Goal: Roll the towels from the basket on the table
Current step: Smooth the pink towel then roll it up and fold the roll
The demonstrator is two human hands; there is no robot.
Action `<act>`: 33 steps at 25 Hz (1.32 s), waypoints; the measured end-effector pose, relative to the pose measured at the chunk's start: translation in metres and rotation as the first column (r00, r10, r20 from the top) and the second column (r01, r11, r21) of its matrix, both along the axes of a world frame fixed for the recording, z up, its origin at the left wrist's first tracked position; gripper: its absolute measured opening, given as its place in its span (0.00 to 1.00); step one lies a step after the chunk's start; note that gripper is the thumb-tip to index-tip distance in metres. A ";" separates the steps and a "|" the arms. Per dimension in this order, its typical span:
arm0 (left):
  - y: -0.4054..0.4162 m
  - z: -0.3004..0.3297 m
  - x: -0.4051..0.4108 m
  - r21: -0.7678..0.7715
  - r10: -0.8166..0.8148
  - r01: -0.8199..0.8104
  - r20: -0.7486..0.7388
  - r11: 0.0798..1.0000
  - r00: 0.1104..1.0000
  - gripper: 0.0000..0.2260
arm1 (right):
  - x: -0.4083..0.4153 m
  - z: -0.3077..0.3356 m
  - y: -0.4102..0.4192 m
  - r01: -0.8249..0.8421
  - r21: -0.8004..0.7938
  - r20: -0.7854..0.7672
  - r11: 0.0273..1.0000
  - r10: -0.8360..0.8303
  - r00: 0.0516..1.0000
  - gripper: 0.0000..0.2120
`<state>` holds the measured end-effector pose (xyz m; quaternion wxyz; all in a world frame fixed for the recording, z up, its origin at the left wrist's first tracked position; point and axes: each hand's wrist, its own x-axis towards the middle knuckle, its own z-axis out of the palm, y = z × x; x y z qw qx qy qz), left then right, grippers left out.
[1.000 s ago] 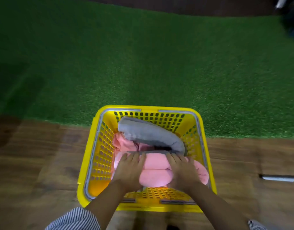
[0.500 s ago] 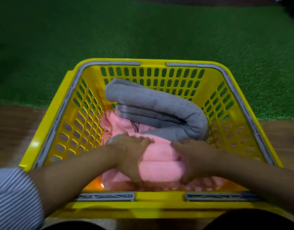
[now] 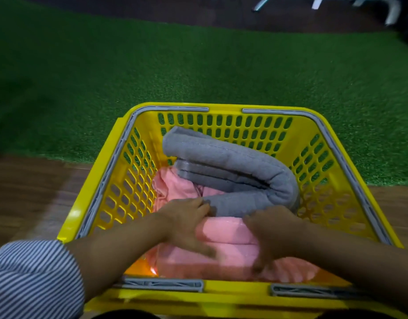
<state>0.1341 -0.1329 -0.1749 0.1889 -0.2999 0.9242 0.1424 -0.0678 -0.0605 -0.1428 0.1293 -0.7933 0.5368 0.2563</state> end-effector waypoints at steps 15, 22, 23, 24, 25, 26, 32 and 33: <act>-0.107 -0.078 0.016 -0.361 0.451 -0.403 0.058 0.841 0.891 0.21 | 0.080 -0.091 -0.145 0.142 -0.141 0.239 0.980 -0.105 0.965 0.15; -0.109 -0.085 0.025 -0.296 0.399 -0.354 0.107 0.887 0.911 0.19 | 0.087 -0.096 -0.141 0.090 -0.148 0.208 0.985 -0.058 0.976 0.16; -0.106 -0.078 0.025 -0.291 0.396 -0.350 0.115 0.891 0.911 0.20 | 0.086 -0.090 -0.139 0.056 -0.165 0.181 0.985 -0.025 0.983 0.15; -0.101 -0.069 0.026 -0.285 0.403 -0.360 0.110 0.888 0.908 0.20 | 0.085 -0.081 -0.136 0.021 -0.178 0.154 0.984 0.006 0.988 0.13; -0.095 -0.059 0.028 -0.270 0.419 -0.381 0.100 0.884 0.903 0.20 | 0.085 -0.072 -0.131 -0.008 -0.178 0.136 0.984 0.033 0.990 0.12; -0.087 -0.047 0.030 -0.249 0.438 -0.405 0.091 0.880 0.894 0.20 | 0.086 -0.061 -0.125 -0.023 -0.161 0.133 0.987 0.045 0.990 0.12; -0.041 0.092 0.036 -0.176 0.480 -0.466 0.050 0.867 0.876 0.16 | 0.078 0.065 -0.098 0.023 -0.158 0.161 0.987 0.003 0.987 0.13; -0.041 0.119 0.036 -0.181 0.468 -0.455 0.039 0.872 0.883 0.16 | 0.076 0.091 -0.100 0.047 -0.152 0.172 0.987 -0.020 0.985 0.13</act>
